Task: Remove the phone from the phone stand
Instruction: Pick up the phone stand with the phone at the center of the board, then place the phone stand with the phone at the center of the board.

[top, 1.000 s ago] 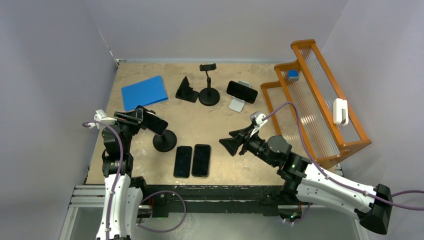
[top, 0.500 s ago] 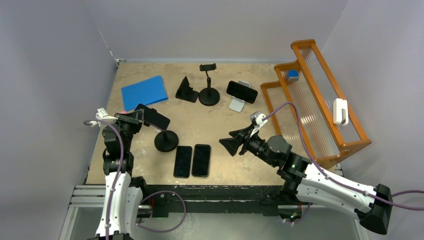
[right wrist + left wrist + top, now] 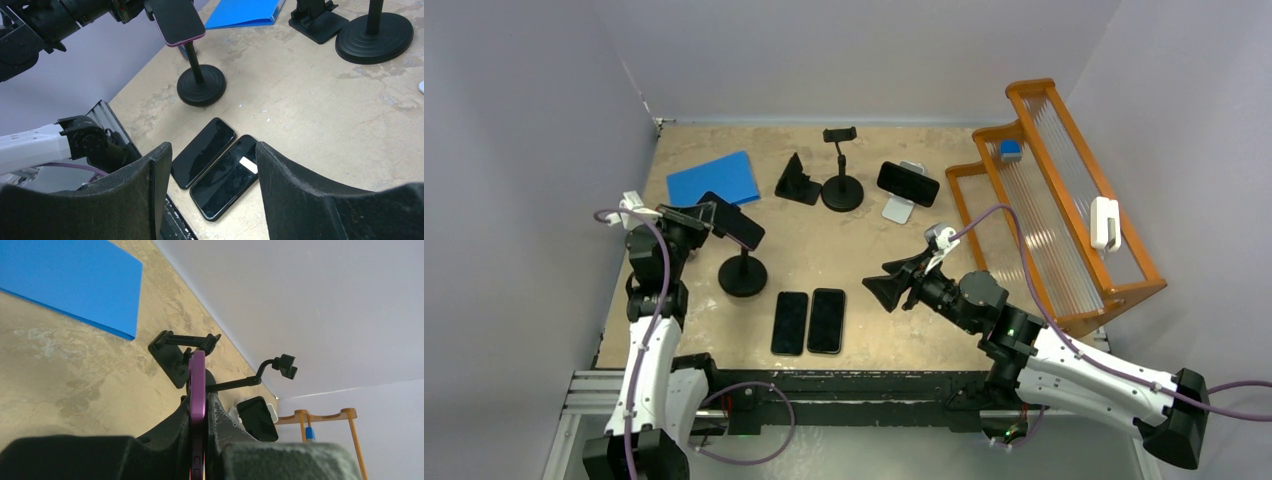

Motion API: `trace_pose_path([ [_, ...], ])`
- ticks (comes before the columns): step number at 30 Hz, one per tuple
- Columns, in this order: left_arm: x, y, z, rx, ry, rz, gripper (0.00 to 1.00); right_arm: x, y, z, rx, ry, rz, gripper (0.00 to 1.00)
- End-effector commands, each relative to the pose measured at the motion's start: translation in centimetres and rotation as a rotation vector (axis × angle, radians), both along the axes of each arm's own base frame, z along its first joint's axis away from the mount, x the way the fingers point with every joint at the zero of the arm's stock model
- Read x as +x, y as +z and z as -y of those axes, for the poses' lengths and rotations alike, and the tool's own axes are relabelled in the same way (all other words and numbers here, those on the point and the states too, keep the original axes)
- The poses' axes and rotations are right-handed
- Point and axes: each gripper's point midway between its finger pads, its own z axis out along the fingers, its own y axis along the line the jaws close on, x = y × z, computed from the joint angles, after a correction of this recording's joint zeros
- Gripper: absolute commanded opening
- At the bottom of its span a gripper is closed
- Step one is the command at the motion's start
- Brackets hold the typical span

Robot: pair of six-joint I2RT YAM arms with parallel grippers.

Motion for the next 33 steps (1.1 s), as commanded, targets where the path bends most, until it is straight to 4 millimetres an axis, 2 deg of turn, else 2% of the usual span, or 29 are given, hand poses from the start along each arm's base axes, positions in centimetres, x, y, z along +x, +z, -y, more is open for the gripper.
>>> trace_pose_path([
  [1, 0.6, 10.3, 1.3, 0.047, -0.089, 0.311, 0.00, 0.3, 3.3, 0.2, 0.064, -0.020, 0.064, 0.65],
  [9, 1.1, 11.8, 4.0, 0.001, -0.264, 0.354, 0.00, 0.5, 3.4, 0.4, 0.066, -0.033, 0.067, 0.65],
  [15, 1.7, 12.1, 6.3, -0.076, -0.422, 0.363, 0.00, 0.6, 4.2, 0.7, 0.081, -0.046, 0.077, 0.65],
  [25, 3.4, 12.2, 13.3, -0.102, -0.666, 0.381, 0.00, 0.8, 4.7, 1.2, 0.087, -0.074, 0.080, 0.65],
  [33, 4.4, 12.6, 18.1, -0.160, -0.861, 0.384, 0.00, 0.7, 5.3, 1.8, 0.103, -0.090, 0.077, 0.65],
])
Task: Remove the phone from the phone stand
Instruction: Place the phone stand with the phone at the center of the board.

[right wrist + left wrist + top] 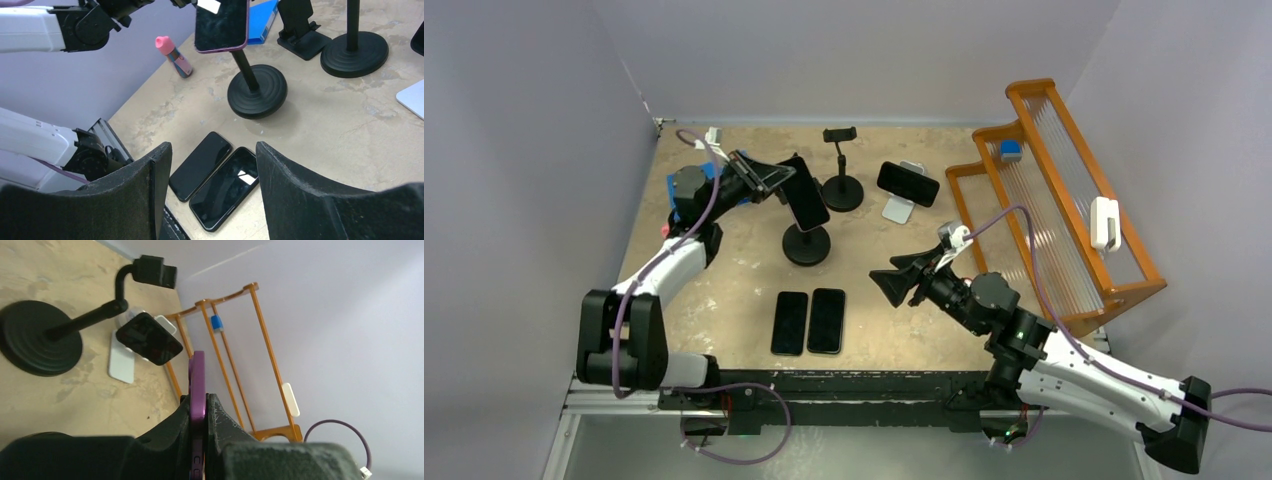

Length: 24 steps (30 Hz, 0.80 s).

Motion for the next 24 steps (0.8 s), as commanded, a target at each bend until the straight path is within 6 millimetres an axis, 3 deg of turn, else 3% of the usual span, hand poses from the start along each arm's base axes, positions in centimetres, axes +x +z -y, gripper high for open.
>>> trace_pose_path([
  [1, -1.1, 8.1, 3.3, -0.070, -0.145, 0.254, 0.00, 0.2, 3.5, 0.7, 0.064, -0.034, 0.049, 0.65],
  [10, -1.3, 5.2, 8.8, -0.097, -0.327, 0.197, 0.00, 0.3, 3.9, 1.7, 0.077, -0.067, 0.045, 0.65],
  [24, -2.4, 1.0, 13.0, -0.138, -0.447, 0.114, 0.00, 0.3, 3.5, 1.8, 0.083, -0.077, 0.028, 0.65],
])
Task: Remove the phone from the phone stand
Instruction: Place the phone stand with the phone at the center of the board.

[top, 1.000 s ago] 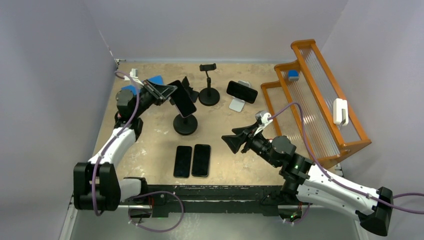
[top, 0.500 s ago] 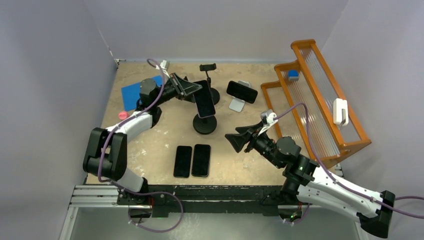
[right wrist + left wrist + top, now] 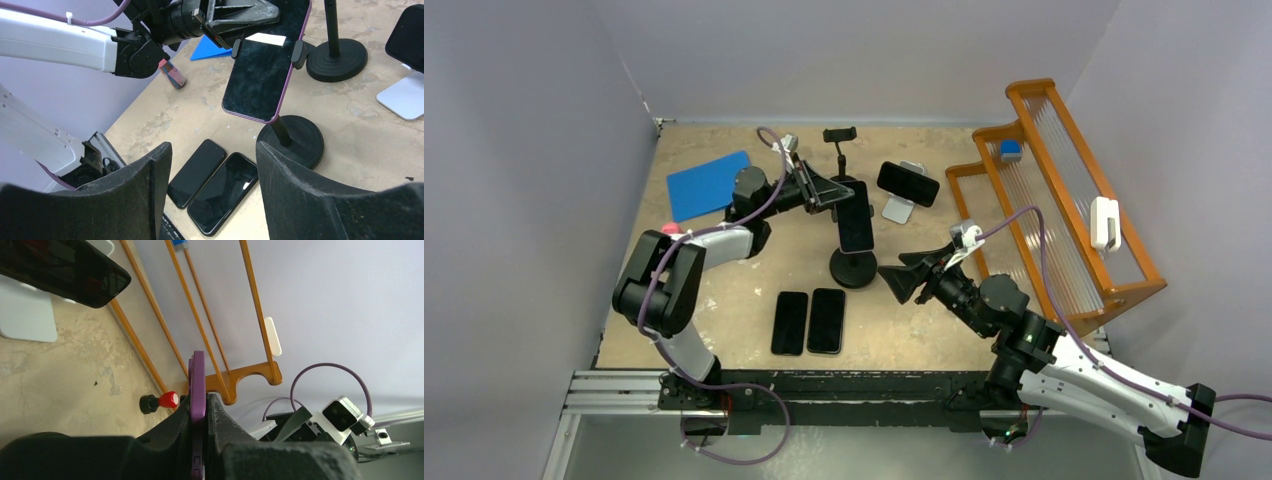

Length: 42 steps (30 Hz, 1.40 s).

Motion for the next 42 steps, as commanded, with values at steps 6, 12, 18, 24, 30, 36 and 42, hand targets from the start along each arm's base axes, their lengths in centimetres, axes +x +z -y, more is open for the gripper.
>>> trace_pose_path([
  [6, -0.6, 2.7, 1.1, -0.083, -0.059, 0.137, 0.00, 0.1, 2.4, 0.2, 0.061, -0.014, 0.022, 0.65],
  [12, -0.8, 1.4, 1.3, -0.060, -0.074, 0.142, 0.06, 0.1, 2.2, 0.2, 0.049, -0.016, 0.014, 0.65],
  [18, -1.0, 1.5, 1.4, -0.016, -0.094, 0.173, 0.30, 0.1, 2.3, 0.4, 0.052, -0.020, 0.014, 0.65],
  [24, -1.1, 1.9, 1.2, 0.044, -0.083, 0.205, 0.48, 0.1, 2.5, 0.4, 0.053, -0.024, 0.007, 0.65],
  [30, -0.9, 2.4, -0.5, 0.157, -0.001, 0.230, 0.74, 0.7, 3.5, 0.4, 0.065, -0.054, 0.004, 0.67],
  [36, -1.2, 4.1, -3.1, 0.264, 0.074, 0.307, 0.79, 2.1, 2.9, -0.2, 0.042, -0.121, -0.085, 0.84],
  [42, -2.1, 4.8, -4.3, 0.315, 0.041, 0.352, 0.75, 4.3, 1.4, -2.2, -0.059, -0.176, -0.154, 0.89],
])
